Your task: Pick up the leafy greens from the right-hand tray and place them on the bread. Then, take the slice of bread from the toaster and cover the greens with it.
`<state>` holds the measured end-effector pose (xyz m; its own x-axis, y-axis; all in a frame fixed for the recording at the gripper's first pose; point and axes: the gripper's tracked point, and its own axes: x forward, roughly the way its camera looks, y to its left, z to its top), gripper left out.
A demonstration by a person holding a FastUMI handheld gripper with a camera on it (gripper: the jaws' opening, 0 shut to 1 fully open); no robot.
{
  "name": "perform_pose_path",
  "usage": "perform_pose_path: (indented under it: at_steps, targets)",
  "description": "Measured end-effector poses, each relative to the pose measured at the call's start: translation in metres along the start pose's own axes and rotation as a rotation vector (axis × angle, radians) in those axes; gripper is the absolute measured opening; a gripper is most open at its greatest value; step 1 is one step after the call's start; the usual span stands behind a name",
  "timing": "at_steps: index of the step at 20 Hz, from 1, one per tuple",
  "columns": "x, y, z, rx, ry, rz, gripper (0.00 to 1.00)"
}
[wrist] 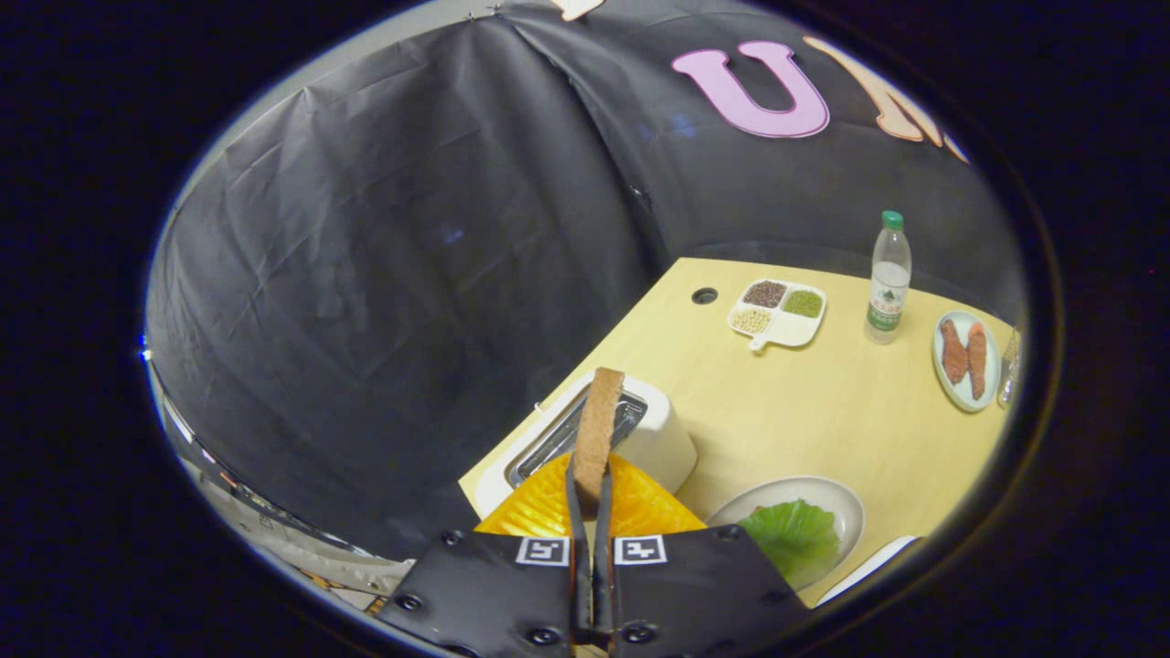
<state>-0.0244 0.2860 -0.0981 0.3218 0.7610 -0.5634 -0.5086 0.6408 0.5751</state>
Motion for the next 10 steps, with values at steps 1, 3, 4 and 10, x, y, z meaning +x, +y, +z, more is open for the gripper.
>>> perform_pose_path:
  at_steps: [1, 3, 4, 10]
  targets:
    - [-0.003, 0.000, 0.000, 0.002, -0.011, 0.005, 0.04]
    - [-0.011, -0.005, 0.000, 0.000, -0.029, 0.006, 0.04]
    - [-0.014, -0.010, -0.001, -0.002, -0.033, 0.001, 0.04]
    - [-0.029, -0.049, -0.025, 0.022, -0.032, -0.064, 0.04]
